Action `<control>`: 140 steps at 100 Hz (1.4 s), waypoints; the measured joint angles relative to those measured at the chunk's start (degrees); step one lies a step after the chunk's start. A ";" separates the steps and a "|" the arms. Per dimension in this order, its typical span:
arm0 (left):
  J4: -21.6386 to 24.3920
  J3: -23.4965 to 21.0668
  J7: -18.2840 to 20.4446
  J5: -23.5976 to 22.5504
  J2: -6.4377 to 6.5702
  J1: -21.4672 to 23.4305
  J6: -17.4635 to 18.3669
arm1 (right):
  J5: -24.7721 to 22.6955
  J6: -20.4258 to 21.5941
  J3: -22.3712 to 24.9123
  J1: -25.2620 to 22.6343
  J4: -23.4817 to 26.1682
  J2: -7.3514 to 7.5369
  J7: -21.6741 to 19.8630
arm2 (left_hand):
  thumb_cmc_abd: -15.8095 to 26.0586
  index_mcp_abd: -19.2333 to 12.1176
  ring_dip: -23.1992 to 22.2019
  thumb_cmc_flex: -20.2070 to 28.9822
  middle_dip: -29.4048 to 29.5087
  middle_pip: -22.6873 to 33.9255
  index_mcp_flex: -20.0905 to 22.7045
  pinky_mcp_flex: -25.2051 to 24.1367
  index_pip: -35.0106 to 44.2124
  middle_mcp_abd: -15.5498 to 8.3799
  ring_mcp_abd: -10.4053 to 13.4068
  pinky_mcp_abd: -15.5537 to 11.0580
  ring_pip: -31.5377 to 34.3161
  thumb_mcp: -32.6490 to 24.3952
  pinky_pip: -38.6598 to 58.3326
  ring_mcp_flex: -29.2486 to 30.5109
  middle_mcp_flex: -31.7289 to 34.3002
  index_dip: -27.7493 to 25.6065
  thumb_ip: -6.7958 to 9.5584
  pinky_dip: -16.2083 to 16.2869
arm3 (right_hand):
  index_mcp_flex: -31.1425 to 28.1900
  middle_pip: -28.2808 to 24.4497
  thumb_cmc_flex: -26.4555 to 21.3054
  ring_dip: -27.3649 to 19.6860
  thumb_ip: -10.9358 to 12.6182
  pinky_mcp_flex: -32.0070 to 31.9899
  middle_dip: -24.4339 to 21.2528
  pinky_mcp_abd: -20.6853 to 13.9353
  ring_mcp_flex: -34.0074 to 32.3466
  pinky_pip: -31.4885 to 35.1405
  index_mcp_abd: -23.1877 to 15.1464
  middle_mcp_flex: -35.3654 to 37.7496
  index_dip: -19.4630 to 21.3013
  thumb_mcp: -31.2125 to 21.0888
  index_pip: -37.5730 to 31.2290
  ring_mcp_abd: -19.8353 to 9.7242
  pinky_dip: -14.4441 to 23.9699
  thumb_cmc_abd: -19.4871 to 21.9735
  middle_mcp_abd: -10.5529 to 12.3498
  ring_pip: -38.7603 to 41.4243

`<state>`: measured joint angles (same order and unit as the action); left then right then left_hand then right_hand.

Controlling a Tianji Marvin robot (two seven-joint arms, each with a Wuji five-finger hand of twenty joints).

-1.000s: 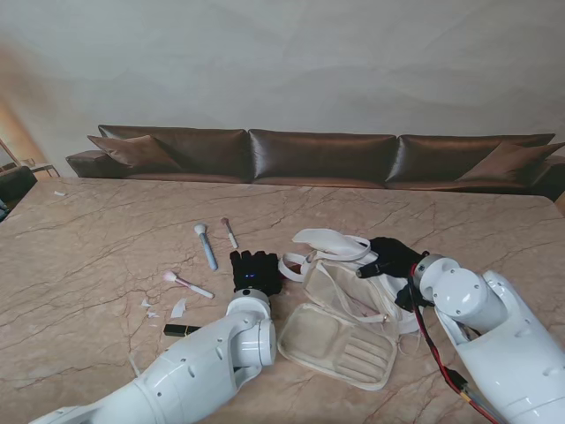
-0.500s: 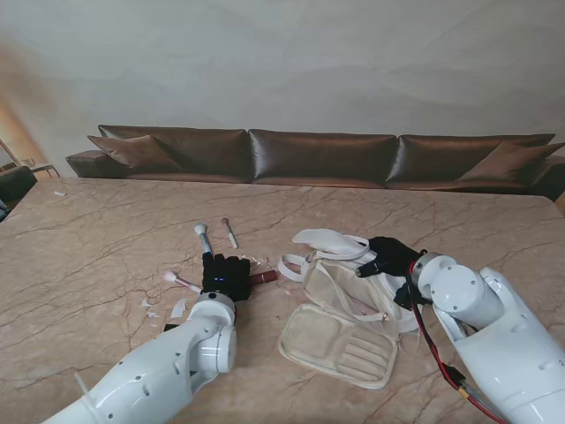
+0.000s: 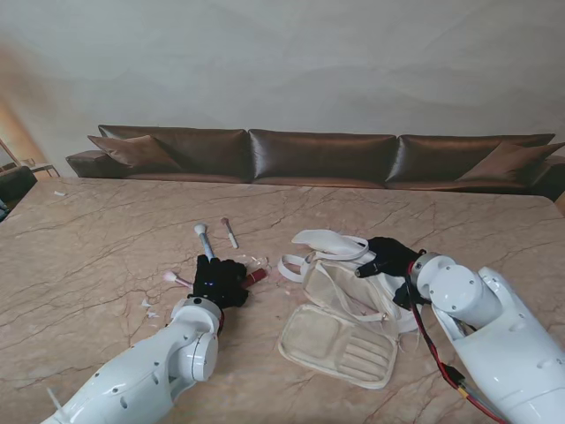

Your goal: Pack the cosmetics bag

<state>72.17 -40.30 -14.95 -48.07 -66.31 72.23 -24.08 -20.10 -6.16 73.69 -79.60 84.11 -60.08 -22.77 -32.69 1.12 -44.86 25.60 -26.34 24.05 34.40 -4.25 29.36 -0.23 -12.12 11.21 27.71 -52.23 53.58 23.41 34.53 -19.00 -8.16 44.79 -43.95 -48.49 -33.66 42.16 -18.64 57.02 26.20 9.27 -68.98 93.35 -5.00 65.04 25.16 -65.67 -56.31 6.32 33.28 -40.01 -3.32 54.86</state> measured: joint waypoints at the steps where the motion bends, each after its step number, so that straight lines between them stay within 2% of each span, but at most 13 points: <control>1: -0.03 0.07 -0.13 0.02 -0.01 0.00 0.00 | 0.00 0.01 0.00 0.00 0.00 0.00 0.00 | -0.76 0.02 0.05 -0.06 0.85 -0.21 -0.03 0.00 -0.37 0.03 0.01 0.00 -0.07 0.00 -0.01 0.00 -0.15 0.44 0.01 -0.01 | 0.00 0.00 0.00 0.00 0.00 0.00 0.00 0.00 0.00 0.00 0.00 0.00 0.00 0.00 0.00 0.00 0.00 0.00 0.00 0.00; 28: -2.67 3.25 -2.73 1.70 -1.43 -1.84 -1.89 | 0.00 0.26 0.21 -0.16 0.05 -0.02 -0.02 | -0.18 0.15 0.74 -0.20 0.75 0.13 0.21 0.00 -1.77 0.08 0.01 0.00 -0.78 0.00 -1.45 -0.02 -0.61 1.25 0.02 -0.52 | 0.00 -0.01 0.00 0.00 0.00 0.00 0.00 0.00 0.00 0.01 -0.01 0.00 0.01 0.00 0.00 0.01 0.00 0.00 0.00 0.01; 42: -4.18 5.26 -2.90 2.71 -2.30 -3.81 -3.68 | 0.07 0.43 0.20 -0.19 0.08 -0.02 0.01 | -0.16 0.14 0.75 2.59 -2.03 2.66 0.67 0.00 4.20 0.08 0.01 0.00 0.01 -0.27 -1.45 -0.02 0.70 -1.78 0.02 -0.55 | 0.00 -0.01 0.00 0.01 -0.01 0.00 0.00 0.00 0.00 0.02 -0.01 0.00 0.01 0.00 0.00 0.01 0.00 0.00 0.00 0.02; 46: -4.80 5.41 -3.16 3.63 -2.74 -4.31 -3.76 | 0.11 0.50 0.15 -0.18 0.07 -0.02 0.02 | -1.51 -0.64 0.34 6.06 -2.53 3.15 0.67 0.00 7.96 0.09 0.01 0.03 0.52 0.03 -0.85 0.04 1.71 -1.79 -1.71 -0.55 | 0.00 -0.01 0.00 0.02 -0.01 0.00 0.00 0.00 0.00 0.03 -0.01 0.00 0.01 0.00 0.00 0.01 0.00 0.00 0.00 0.05; 51: -5.60 5.76 -3.58 4.21 -3.16 -4.96 -3.77 | 0.16 0.62 0.04 -0.14 -0.01 -0.02 0.03 | -2.06 -4.81 0.05 10.23 -3.13 3.95 0.67 0.29 16.49 -0.17 0.01 0.03 1.81 0.65 0.80 2.34 4.92 -1.50 -1.76 -0.16 | 0.00 -0.01 0.00 0.03 -0.01 0.00 0.00 0.00 0.00 0.04 -0.01 0.00 0.01 0.00 0.00 0.02 0.00 0.00 0.00 0.06; 55: -6.12 6.24 -3.75 4.13 -3.34 -5.46 -3.77 | 0.20 0.68 -0.02 -0.09 -0.08 -0.02 0.03 | -2.79 -7.41 -0.23 11.03 -4.81 4.32 1.24 1.47 20.61 -1.18 0.33 0.06 2.99 0.62 2.05 5.28 7.84 -1.54 -2.15 -0.14 | 0.00 -0.01 0.00 0.04 -0.01 0.00 0.00 0.00 0.00 0.04 -0.01 0.00 0.01 0.00 0.00 0.02 0.00 0.00 0.00 0.09; 59: -6.40 6.67 -3.75 3.60 -3.37 -5.83 -3.76 | 0.27 0.70 -0.06 -0.04 -0.14 -0.02 0.03 | -3.93 -7.94 -0.41 10.96 -6.20 3.15 2.28 2.70 22.85 -1.52 0.88 0.08 3.71 0.61 2.97 8.17 10.14 -1.57 -2.91 -0.14 | -0.01 -0.01 0.00 0.04 -0.01 0.00 0.01 0.00 0.00 0.05 -0.01 0.00 0.01 0.00 0.00 0.03 0.00 0.00 0.00 0.11; 75: -5.94 6.13 -2.43 1.57 -2.93 -5.85 -2.92 | 0.43 0.70 -0.38 0.17 -0.33 -0.02 0.03 | -6.85 -7.95 -1.22 10.80 -7.12 -5.70 3.05 8.44 24.90 -2.26 2.53 0.38 7.67 -0.70 7.12 17.76 16.62 -8.48 -3.19 -0.24 | -0.01 -0.43 0.00 0.04 -0.01 0.00 0.04 0.00 0.00 0.07 -0.02 0.00 0.02 0.00 0.00 0.04 0.00 0.00 0.00 0.32; 82: -5.53 4.81 -2.53 1.58 -2.77 -5.26 -2.29 | 0.50 0.70 -0.75 0.47 -0.64 -0.01 0.05 | -7.49 -8.02 -2.55 10.82 -11.65 -8.59 2.79 9.71 25.63 -3.34 3.10 0.65 9.17 -1.51 7.93 20.13 21.80 -11.71 -3.21 -0.71 | -0.01 -0.44 0.00 0.04 -0.01 0.00 0.04 0.00 0.00 0.13 -0.02 0.00 0.05 0.00 0.00 0.04 0.00 0.00 0.00 0.46; 90: -5.42 3.23 -3.88 1.34 -2.54 -4.23 -0.12 | 0.66 0.69 -1.24 0.86 -1.01 -0.01 0.19 | -8.03 -8.78 -3.38 10.85 -16.17 -8.38 2.58 10.39 26.11 -3.49 3.27 0.76 9.88 -2.12 8.55 20.78 27.38 -13.78 -3.22 -0.82 | -0.03 -0.51 0.00 0.27 -0.01 0.00 0.09 0.01 0.00 0.53 -0.02 0.00 0.14 0.00 0.00 0.07 0.01 0.00 0.00 0.86; 108: -3.69 -0.69 -7.92 -2.83 -1.56 -0.20 2.49 | 1.71 0.63 -2.45 1.66 -1.86 -0.11 1.15 | -8.03 -9.28 -4.79 10.85 -18.86 -8.02 2.54 10.68 26.16 -3.58 4.17 0.76 10.02 -2.12 8.70 21.61 29.97 -15.98 -4.36 -1.94 | -0.48 -0.66 0.01 0.68 0.00 0.01 0.18 0.04 -0.04 0.57 -0.02 0.00 0.17 -0.01 0.00 0.27 0.04 -0.02 -0.01 1.60; 127: 3.16 -6.01 -11.46 -8.28 0.03 5.27 4.68 | 2.20 0.64 -3.63 2.67 -2.59 -0.32 1.30 | -8.04 -10.21 -5.42 10.85 -18.87 -8.02 2.54 10.68 26.16 -3.68 4.97 0.74 10.03 -2.06 8.71 21.61 29.97 -16.06 -4.37 -2.00 | -0.52 -0.66 0.01 0.71 0.01 0.02 0.34 0.04 -0.05 0.69 -0.02 0.00 0.17 -0.01 0.00 0.30 0.05 -0.02 -0.01 2.00; 140: 8.65 -8.70 -14.65 -8.57 0.42 8.64 5.39 | 2.54 0.65 -4.33 3.19 -2.83 -0.50 1.46 | -8.04 -10.24 -5.44 10.85 -18.87 -8.02 2.54 10.68 26.16 -3.69 4.98 0.74 10.03 -2.04 8.71 21.61 29.98 -16.06 -4.38 -2.05 | -0.52 -0.67 0.01 0.71 0.01 0.02 0.35 0.04 -0.05 0.71 -0.02 0.00 0.17 -0.01 0.00 0.31 0.05 -0.02 -0.01 2.00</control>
<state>80.82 -49.00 -29.60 -56.64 -65.89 80.87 -18.69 -17.56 -5.51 69.35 -76.41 81.28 -60.58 -21.31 -40.73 -9.12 -50.30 36.45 -45.21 16.03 36.94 6.43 55.52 -3.92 -7.14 11.96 37.74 -54.27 62.29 45.02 64.51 -35.05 -12.54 42.74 -44.47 -49.16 -33.65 42.87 -18.64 57.04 26.56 9.31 -69.02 94.06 -5.02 65.04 25.33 -65.68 -56.31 6.63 33.34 -40.03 -3.33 56.86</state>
